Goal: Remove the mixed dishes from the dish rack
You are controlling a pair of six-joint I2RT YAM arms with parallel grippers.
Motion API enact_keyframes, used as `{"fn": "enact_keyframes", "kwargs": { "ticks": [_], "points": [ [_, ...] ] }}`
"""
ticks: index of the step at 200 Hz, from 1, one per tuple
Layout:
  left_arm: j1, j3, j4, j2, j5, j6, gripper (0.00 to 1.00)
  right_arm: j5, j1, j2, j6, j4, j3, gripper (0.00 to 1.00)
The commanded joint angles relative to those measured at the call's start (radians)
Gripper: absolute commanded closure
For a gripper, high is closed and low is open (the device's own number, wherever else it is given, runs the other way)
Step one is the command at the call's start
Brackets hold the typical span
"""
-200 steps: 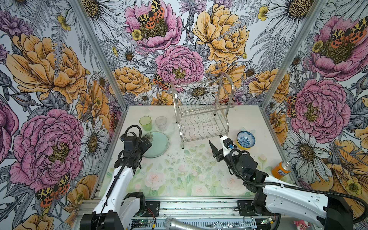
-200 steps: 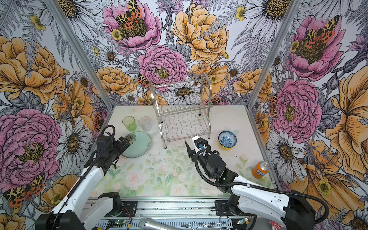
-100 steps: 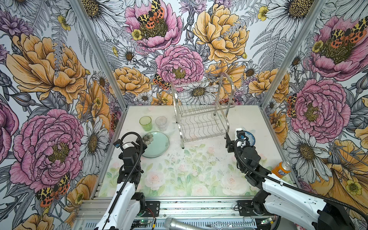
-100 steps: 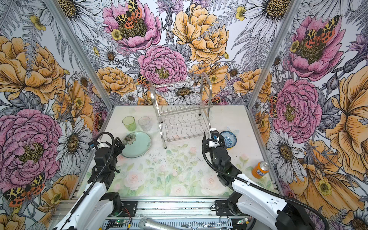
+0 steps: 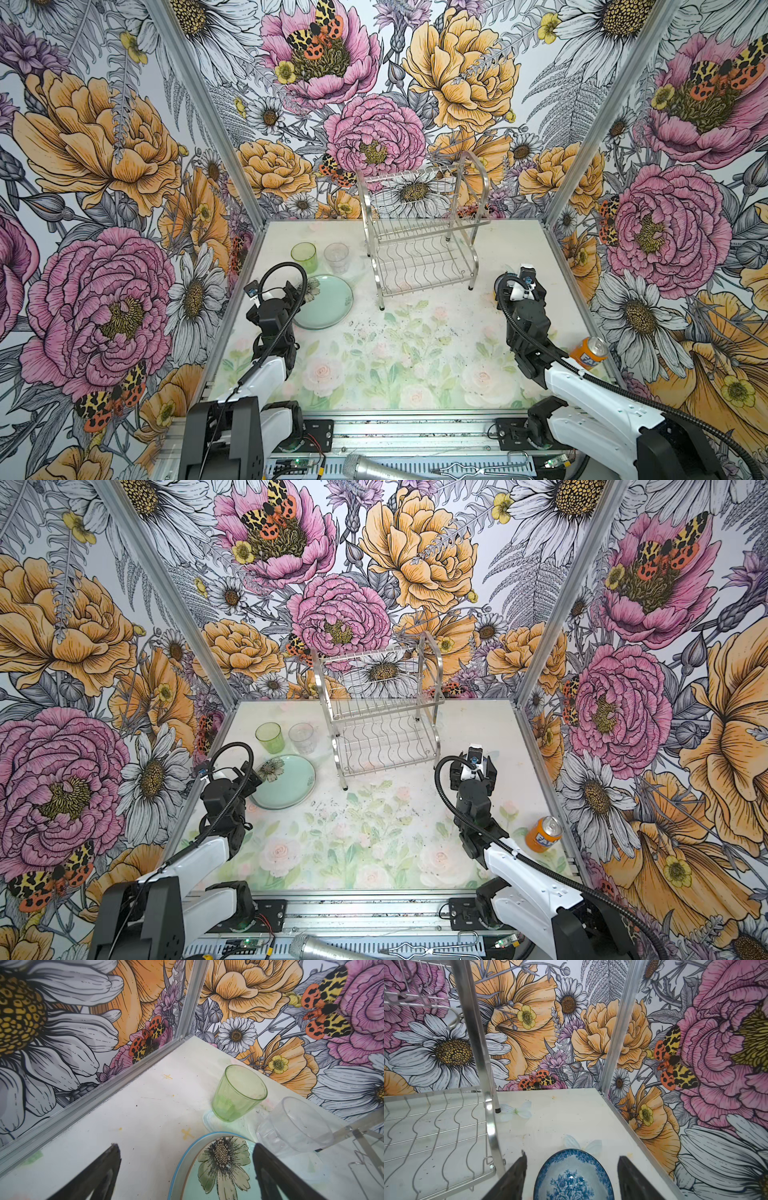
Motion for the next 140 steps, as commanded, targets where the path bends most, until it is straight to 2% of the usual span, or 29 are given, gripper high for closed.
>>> {"fn": "enact_keyframes", "kwargs": {
  "ticks": [1,33,59,116,140],
  "points": [
    [0.008,0.074,0.082,0.081,0.062,0.066,0.01,0.012,-0.042,0.033,0.016,0.097,-0.02,0.26],
    [0.015,0.094,0.102,0.148,0.07,0.085,0.01,-0.015,-0.112,0.116,0.023,0.137,-0.024,0.2],
    [0.027,0.087,0.125,0.166,0.058,0.071,0.01,-0.024,-0.154,0.219,0.03,0.186,-0.01,0.2],
    [0.023,0.081,0.134,0.163,0.068,0.08,0.01,-0.025,-0.185,0.431,0.021,0.239,0.069,0.19],
    [0.018,0.039,0.209,0.144,0.078,0.099,0.01,-0.035,-0.188,0.479,-0.002,0.302,0.066,0.18]
  ]
}}
